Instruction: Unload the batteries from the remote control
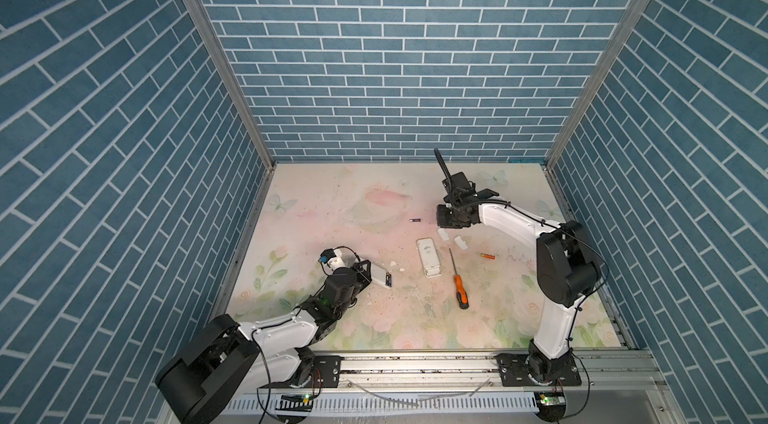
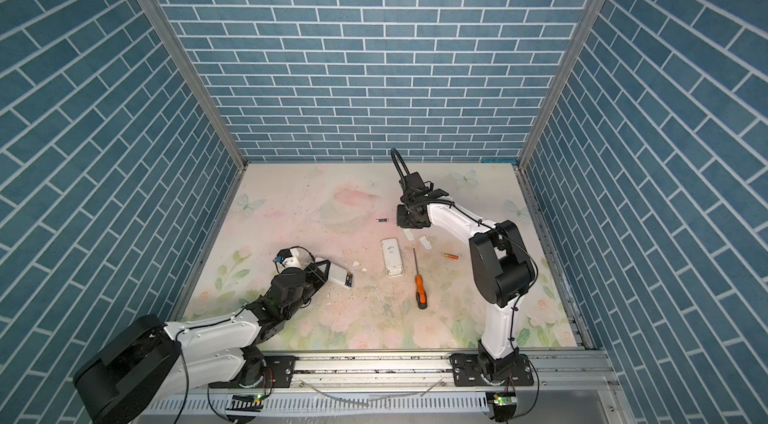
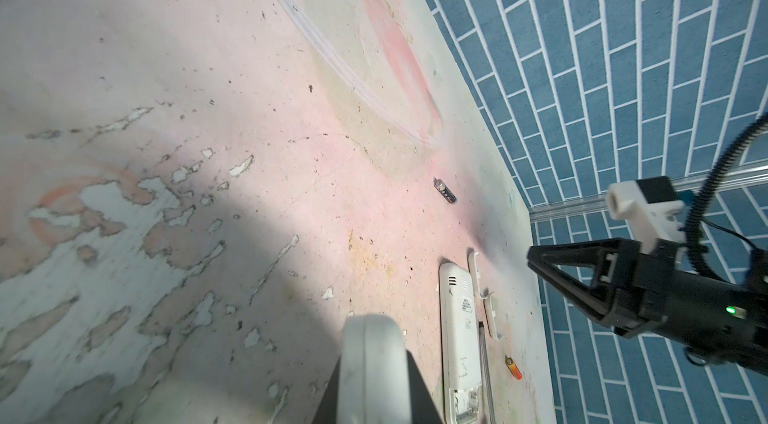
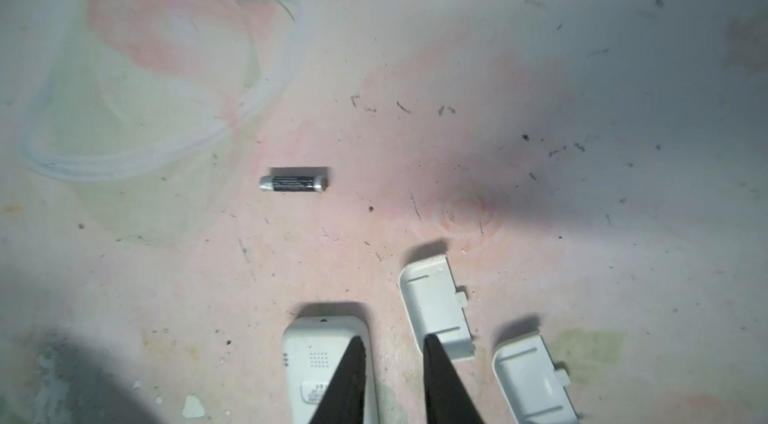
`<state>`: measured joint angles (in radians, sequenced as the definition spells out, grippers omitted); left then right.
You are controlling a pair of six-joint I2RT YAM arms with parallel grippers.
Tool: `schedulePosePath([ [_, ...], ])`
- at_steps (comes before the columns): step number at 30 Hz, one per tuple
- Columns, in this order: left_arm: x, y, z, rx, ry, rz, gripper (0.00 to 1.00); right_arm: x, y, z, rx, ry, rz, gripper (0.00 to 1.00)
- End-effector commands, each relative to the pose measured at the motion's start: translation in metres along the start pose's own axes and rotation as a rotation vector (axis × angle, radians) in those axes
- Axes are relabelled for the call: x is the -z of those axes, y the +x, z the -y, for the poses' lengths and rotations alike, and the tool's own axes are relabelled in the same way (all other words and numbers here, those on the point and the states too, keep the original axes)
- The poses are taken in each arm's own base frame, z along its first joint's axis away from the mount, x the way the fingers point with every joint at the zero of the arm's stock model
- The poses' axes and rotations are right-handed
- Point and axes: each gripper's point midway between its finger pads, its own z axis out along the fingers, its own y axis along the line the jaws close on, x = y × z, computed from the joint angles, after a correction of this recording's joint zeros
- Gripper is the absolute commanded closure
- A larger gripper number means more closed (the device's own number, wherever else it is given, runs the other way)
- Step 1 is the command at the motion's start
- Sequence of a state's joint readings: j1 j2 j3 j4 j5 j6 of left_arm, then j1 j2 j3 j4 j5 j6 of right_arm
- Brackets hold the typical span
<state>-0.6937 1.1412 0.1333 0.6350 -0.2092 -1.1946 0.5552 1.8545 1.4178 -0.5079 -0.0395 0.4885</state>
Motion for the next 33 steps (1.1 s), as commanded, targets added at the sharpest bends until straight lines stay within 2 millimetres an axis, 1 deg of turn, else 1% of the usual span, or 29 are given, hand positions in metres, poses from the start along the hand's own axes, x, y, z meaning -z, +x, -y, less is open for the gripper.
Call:
schedulePosePath([
  [1, 0.001, 0.002, -0.014, -0.021, -0.030, 0.009, 0.82, 0.016, 0.002, 0.000, 0.008, -0.015, 0.018, 0.73],
  [6, 0.004, 0.004, -0.017, -0.035, -0.026, 0.006, 0.69, 0.024, -0.002, -0.004, 0.007, -0.030, 0.034, 0.73],
  [9, 0.007, 0.003, -0.020, -0.039, -0.030, 0.010, 0.64, 0.028, -0.005, -0.006, 0.006, -0.032, 0.042, 0.73],
  [14, 0.013, 0.001, -0.026, -0.046, -0.040, 0.020, 0.59, 0.033, -0.005, -0.009, 0.010, -0.030, 0.045, 0.73],
  [19, 0.018, 0.001, -0.031, -0.048, -0.050, 0.020, 0.54, 0.041, -0.005, -0.017, 0.026, -0.033, 0.050, 0.72],
  [22, 0.022, 0.000, -0.035, -0.045, -0.064, 0.022, 0.52, 0.049, -0.002, -0.022, 0.041, -0.034, 0.047, 0.72],
  [24, 0.024, 0.000, -0.040, -0.048, -0.081, 0.024, 0.51, 0.055, 0.004, -0.026, 0.054, -0.030, 0.042, 0.72],
  [33, 0.030, -0.001, -0.054, -0.050, -0.131, 0.031, 0.48, 0.083, 0.026, -0.026, 0.059, -0.024, 0.052, 0.71],
])
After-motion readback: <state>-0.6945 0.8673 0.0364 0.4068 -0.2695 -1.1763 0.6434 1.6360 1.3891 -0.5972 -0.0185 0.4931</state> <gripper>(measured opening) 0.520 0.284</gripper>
